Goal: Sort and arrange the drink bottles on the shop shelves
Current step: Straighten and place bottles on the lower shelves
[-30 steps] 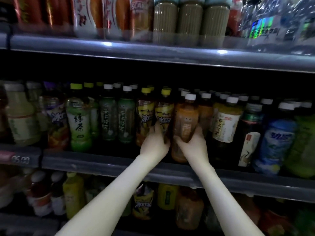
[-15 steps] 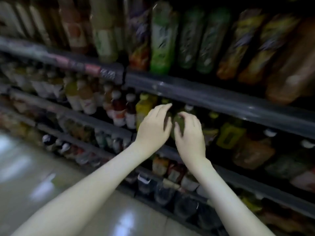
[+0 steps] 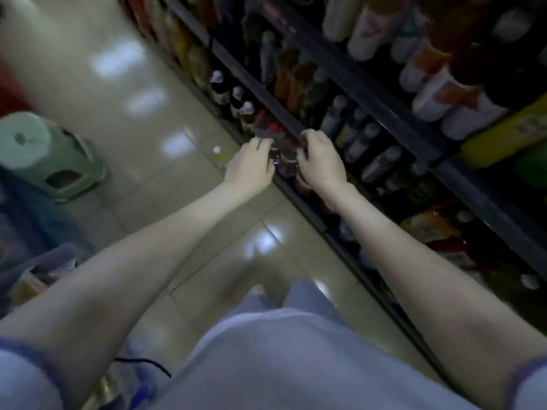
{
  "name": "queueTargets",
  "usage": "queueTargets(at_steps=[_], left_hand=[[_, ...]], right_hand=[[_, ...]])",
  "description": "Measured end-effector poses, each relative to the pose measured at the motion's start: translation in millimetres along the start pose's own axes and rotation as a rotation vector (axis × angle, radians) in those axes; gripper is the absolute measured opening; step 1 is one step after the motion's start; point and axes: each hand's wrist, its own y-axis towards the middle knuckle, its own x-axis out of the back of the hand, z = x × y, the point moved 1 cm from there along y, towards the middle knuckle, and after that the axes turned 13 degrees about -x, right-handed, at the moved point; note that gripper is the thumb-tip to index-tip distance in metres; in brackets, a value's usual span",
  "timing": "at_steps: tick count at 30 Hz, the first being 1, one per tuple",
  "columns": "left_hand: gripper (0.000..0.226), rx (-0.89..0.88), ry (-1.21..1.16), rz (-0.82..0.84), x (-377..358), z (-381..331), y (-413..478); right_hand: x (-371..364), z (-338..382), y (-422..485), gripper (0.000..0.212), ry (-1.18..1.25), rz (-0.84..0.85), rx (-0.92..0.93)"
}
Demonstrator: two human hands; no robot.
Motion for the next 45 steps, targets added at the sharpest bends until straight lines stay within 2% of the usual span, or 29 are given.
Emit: queueTargets(at_steps=[6,13,19,24,28,34,41,45], left_hand=[[0.049,0.297,-0.029,0.018,8,119,22],[0.045,0.523,-0.057,0.017,9,251,78],[0.049,0.774,-0.159,-0.026,-26,353,131],[0.047,0.959,-0.276,-0.067,-79,408,158],[0.047,0.959,-0.351,-0.120,-128,445,166],[0.046,0.890,-0.312,-0.082,-196,508,165],[0.047,0.867,-0.404,-0.030,-282,578,171],[0.044,0.846,-0.441,-0.041,-316,615,178]], right_hand=[[-82,67,94,0.035,-0.102,0.214,0.083],[-183,127,236,0.044,-0.152,0.476,0.083],[-262,161,325,0.049,-0.253,0.597,0.061],[-330,155,367,0.050,-0.321,0.637,0.042],[-392,140,387,0.050,-0.340,0.665,0.015],[-508,111,409,0.055,-0.409,0.721,0.015],[-638,73,443,0.056,-0.545,0.836,0.174],[-695,51,466,0.052,-0.650,0.821,0.239]])
